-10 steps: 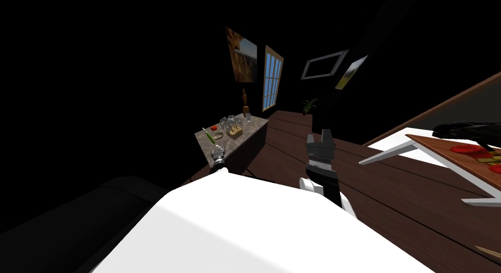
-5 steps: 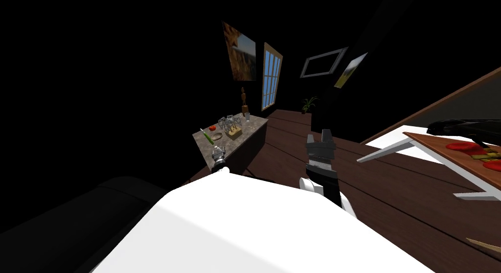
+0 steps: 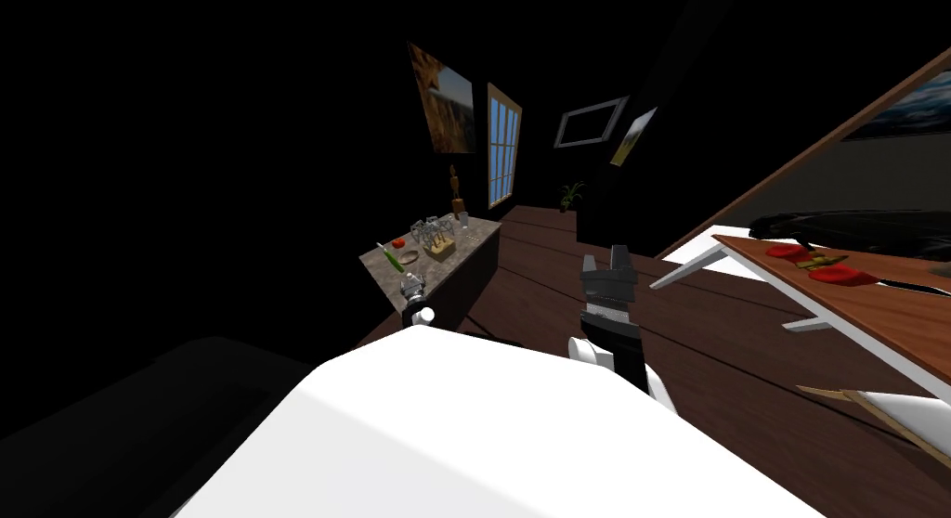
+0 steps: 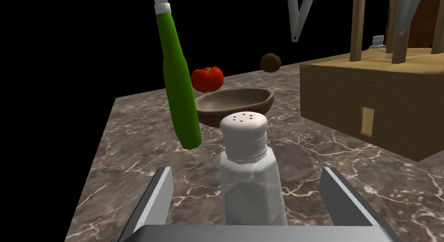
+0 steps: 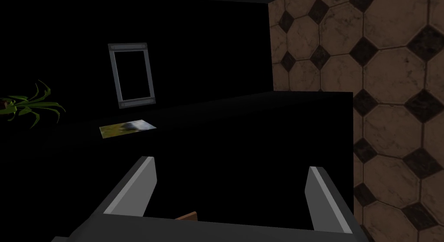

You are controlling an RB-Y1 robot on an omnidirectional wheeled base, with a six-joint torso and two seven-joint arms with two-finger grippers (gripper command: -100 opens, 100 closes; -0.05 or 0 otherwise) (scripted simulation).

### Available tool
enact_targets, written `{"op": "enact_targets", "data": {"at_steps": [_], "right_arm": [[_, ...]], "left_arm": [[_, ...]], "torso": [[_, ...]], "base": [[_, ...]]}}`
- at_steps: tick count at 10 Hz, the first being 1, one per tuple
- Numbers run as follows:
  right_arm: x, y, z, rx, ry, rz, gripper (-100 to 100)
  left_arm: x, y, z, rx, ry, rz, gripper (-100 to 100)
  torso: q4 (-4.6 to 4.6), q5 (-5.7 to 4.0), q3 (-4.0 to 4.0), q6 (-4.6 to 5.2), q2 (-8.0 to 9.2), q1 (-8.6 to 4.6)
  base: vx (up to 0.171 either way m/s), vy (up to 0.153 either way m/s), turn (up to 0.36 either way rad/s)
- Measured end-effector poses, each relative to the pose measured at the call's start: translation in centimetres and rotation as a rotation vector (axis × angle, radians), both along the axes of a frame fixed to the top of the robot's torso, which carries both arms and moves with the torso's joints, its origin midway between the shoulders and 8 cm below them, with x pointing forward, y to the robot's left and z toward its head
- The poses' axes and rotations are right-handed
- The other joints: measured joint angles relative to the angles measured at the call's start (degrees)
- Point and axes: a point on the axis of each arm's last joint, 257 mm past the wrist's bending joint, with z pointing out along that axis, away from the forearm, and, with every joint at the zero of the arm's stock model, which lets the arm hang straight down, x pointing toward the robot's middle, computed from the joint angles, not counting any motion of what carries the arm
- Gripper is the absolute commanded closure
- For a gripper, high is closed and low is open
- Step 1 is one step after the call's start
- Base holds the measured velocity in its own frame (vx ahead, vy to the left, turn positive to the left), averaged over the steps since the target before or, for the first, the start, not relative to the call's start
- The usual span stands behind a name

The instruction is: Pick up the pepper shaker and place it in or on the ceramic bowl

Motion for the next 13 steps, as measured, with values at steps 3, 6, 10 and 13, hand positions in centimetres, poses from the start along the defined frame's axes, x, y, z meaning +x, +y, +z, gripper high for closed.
{"op": "enact_targets", "data": {"at_steps": [3,6,10,13], "right_arm": [[0.0,0.0,0.0,0.0,0.0,0.0,0],[0.0,0.0,0.0,0.0,0.0,0.0,0],[0.0,0.0,0.0,0.0,0.0,0.0,0],[0.0,0.0,0.0,0.0,0.0,0.0,0]], "left_arm": [[1.2,1.5,-0.2,0.003,0.002,0.027,-100],[2.3,3.1,-0.3,0.004,0.004,0.062,-100],[3.9,6.1,0.3,0.007,-0.003,0.126,-100],[4.8,7.4,0.3,-0.004,0.0,0.162,-100]], "torso": [[-0.03,-0.01,-0.08,0.0,-0.13,-0.04],[-0.04,-0.01,-0.09,-0.03,-0.16,-0.03],[0.0,-0.02,0.0,-0.02,0.01,-0.07],[-0.04,-0.01,-0.08,-0.02,-0.14,-0.06]], "base": [[-0.095,0.0,-0.182],[-0.087,-0.003,-0.089],[-0.097,-0.006,-0.102],[-0.097,-0.012,-0.186]]}}
